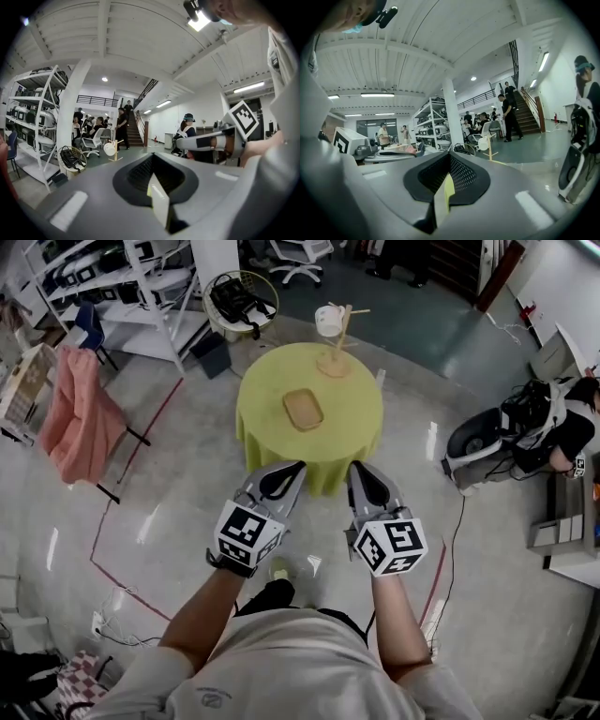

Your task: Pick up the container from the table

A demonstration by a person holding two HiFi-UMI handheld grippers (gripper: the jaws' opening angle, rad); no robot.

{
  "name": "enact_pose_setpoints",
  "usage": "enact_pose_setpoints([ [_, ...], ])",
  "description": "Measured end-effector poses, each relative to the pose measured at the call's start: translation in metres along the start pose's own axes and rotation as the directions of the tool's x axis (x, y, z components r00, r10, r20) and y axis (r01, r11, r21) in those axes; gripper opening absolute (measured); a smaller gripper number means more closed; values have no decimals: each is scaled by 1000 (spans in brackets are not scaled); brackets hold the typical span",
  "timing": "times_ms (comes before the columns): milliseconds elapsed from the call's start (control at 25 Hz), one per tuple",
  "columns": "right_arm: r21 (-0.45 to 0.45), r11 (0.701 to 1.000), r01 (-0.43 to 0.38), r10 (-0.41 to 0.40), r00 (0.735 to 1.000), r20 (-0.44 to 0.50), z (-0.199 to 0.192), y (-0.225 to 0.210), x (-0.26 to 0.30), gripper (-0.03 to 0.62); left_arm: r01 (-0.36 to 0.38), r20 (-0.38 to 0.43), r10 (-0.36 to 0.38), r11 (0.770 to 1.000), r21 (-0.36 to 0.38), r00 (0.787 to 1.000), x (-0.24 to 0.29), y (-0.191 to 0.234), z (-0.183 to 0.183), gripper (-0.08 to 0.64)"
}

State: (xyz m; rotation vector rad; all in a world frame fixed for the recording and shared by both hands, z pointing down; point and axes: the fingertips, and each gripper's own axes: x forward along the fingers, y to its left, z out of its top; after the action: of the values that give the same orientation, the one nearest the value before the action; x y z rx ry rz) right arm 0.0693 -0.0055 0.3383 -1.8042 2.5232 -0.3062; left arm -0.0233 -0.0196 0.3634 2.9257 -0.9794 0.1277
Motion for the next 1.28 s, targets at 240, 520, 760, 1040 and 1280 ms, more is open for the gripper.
enact_pose_setpoints([
  [240,13,999,50,-50,999,-11,-8,-11,41,9,35,-39,-34,999,18,999,29,39,-19,6],
  [520,32,997,70,-69,997,-33,-18,-37,80,9,49,-101,-47,999,22,994,72,64,-50,6],
  [760,48,998,40,-37,998,-56,-29,-70,123,9,44,-155,-38,999,33,987,118,83,-69,6],
  [1040,53,998,-42,48,992,-117,-47,-122,193,9,7,-277,10,998,61,961,192,120,-116,6],
  [1280,90,991,-100,115,976,-186,-82,-161,253,9,-7,-385,26,999,53,923,245,151,-173,6],
])
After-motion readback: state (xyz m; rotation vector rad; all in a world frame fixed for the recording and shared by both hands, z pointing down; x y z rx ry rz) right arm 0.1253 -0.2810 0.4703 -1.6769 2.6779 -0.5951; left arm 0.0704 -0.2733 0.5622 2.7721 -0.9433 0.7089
